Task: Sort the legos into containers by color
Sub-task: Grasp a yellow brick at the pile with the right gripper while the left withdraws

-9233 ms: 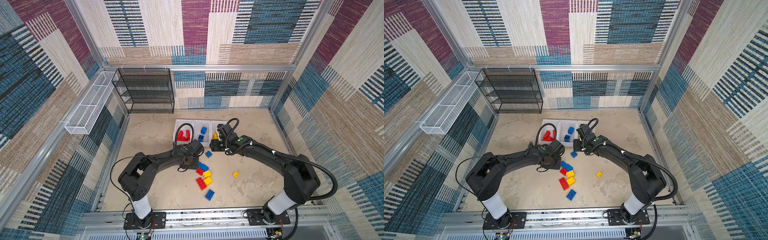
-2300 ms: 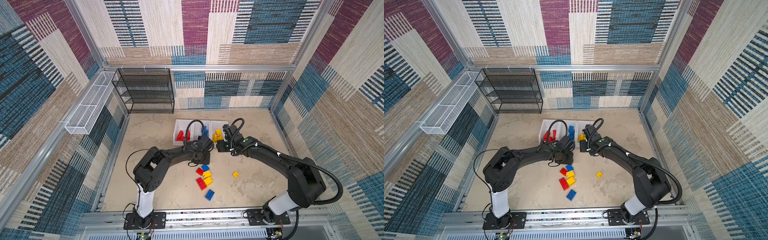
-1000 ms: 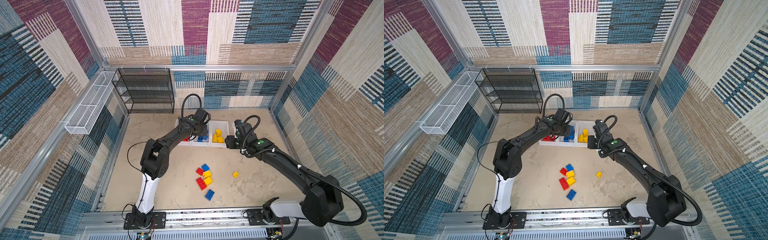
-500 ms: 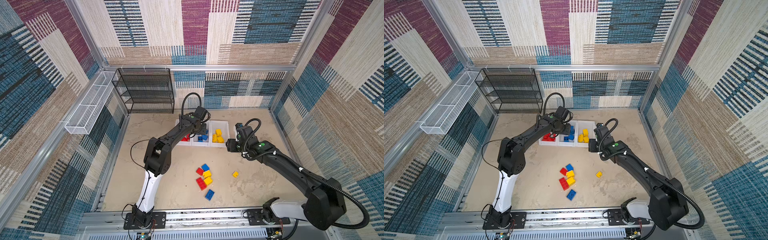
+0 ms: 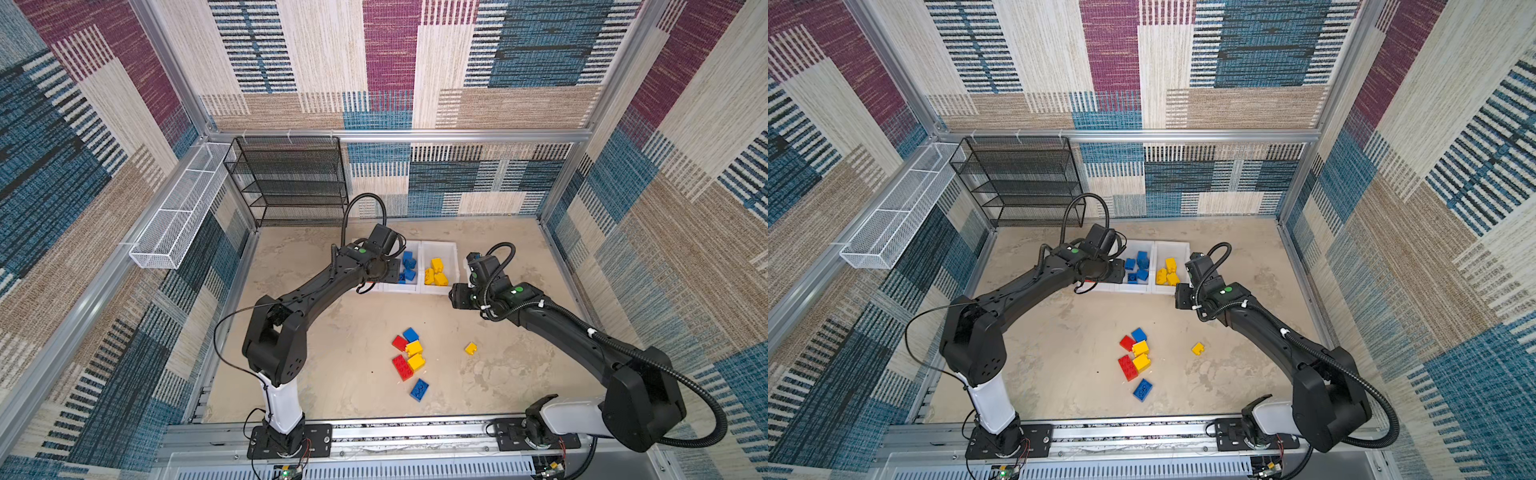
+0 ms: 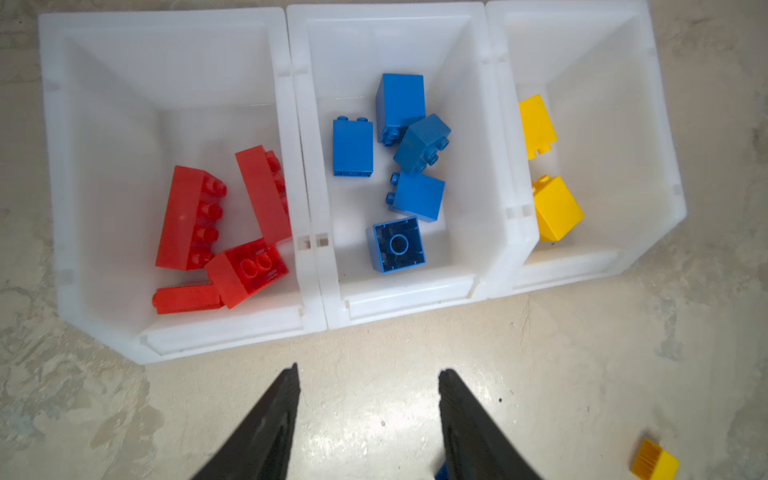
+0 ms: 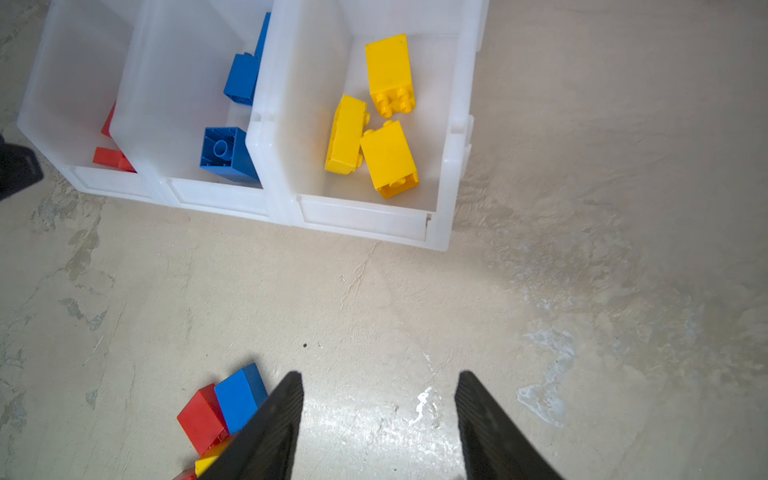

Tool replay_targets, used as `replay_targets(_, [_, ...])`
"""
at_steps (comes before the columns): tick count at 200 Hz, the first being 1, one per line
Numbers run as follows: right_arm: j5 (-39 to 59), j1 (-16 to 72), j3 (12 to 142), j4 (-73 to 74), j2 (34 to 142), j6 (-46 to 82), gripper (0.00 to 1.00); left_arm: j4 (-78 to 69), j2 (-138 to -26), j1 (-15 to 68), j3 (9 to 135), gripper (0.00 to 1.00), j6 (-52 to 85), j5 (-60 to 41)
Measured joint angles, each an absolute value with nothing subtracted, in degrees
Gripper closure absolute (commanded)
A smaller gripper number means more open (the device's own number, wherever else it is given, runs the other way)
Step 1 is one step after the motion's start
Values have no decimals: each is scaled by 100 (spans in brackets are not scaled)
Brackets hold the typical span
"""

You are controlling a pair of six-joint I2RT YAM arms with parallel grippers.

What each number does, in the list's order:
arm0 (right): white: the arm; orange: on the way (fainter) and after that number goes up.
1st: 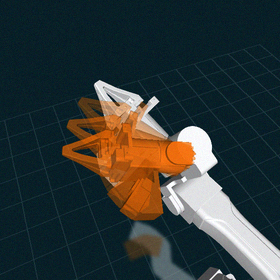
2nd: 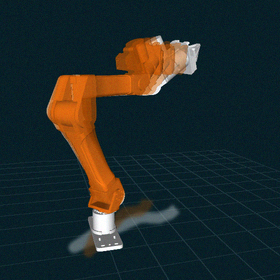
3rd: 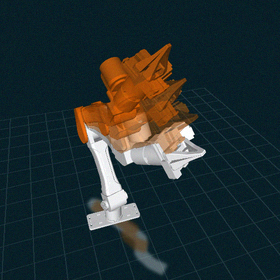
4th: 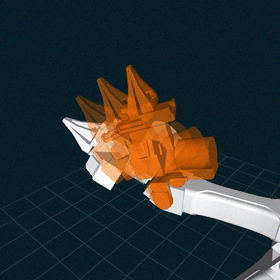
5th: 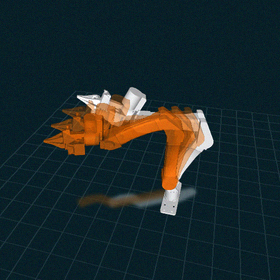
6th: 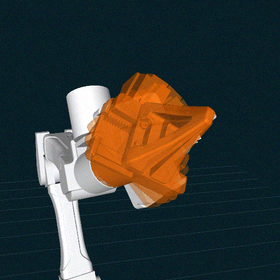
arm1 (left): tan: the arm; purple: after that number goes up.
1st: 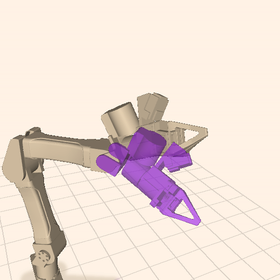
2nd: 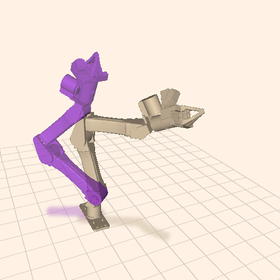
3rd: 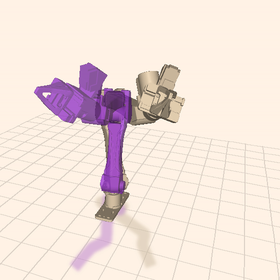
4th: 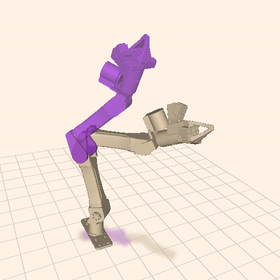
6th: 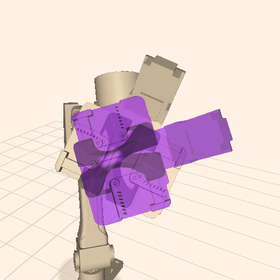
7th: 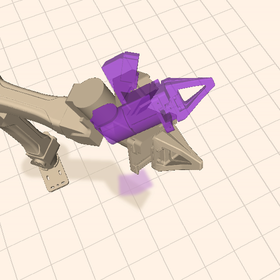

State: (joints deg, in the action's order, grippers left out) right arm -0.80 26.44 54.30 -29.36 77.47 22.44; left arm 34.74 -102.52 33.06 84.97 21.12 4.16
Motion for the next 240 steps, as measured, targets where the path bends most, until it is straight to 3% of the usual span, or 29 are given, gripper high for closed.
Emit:
replay_targets(95, [47,4434,5487,-2958,8545,2689,40,2617,-7673,3232,5026,41,3452,899])
replay_targets(240, [19,5360,5798,-3282,9561,2886,45,2449,-7126,3227,4335,41,4051,1007])
